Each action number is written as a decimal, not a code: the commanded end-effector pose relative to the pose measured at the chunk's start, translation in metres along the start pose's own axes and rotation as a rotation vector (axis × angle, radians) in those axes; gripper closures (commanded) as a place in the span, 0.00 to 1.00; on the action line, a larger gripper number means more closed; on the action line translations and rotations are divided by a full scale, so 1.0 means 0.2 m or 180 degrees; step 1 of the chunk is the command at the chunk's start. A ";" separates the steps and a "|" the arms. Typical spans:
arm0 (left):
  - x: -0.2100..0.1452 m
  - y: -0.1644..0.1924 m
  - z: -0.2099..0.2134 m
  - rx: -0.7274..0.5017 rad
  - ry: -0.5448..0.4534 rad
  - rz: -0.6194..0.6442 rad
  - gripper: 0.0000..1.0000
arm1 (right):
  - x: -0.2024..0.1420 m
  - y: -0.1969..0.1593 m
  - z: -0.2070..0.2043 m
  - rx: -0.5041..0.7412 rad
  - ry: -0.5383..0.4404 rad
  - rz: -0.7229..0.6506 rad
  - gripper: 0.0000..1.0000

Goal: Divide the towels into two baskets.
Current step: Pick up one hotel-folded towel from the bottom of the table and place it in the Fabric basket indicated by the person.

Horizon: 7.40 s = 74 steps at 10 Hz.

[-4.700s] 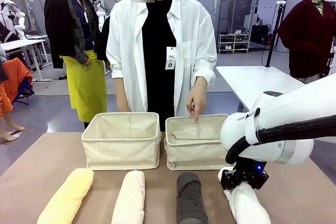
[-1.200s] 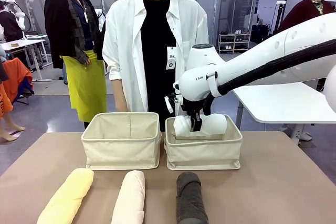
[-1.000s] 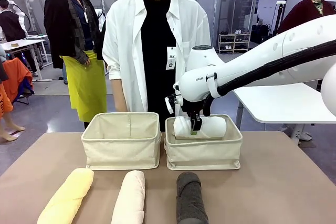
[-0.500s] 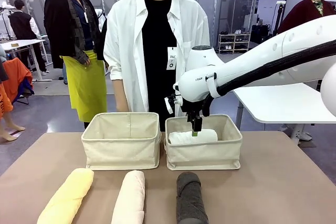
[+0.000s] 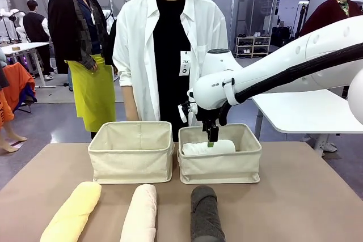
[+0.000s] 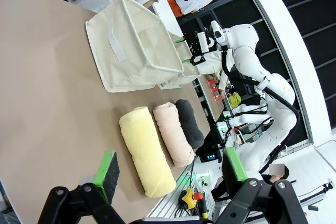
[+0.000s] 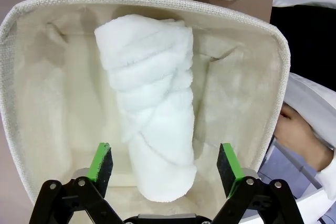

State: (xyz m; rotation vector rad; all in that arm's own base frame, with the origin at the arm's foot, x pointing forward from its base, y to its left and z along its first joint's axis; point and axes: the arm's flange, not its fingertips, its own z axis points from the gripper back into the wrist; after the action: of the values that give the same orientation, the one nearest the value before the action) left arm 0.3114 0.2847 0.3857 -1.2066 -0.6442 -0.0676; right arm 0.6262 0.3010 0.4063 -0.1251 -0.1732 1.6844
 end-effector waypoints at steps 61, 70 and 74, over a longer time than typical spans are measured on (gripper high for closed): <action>-0.29 -0.53 -1.41 0.2335 0.2326 -0.0893 0.00 | -2.48 1.86 0.11 0.2545 -0.3702 -0.4713 0.00; -0.54 -0.36 -1.61 0.2489 0.2281 -0.0280 0.00 | -2.48 1.86 0.11 0.2545 -0.3702 -0.4713 0.00; -0.68 -0.24 -1.65 0.2639 0.2130 -0.0054 0.00 | -2.48 1.86 0.11 0.2545 -0.3702 -0.4713 0.00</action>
State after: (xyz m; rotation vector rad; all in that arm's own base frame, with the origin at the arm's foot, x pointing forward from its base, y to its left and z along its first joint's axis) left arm 0.4018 -0.0573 0.3255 -0.3367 -0.0359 -0.2204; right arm 0.3231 -0.2338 0.3469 1.2930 -0.3038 0.0488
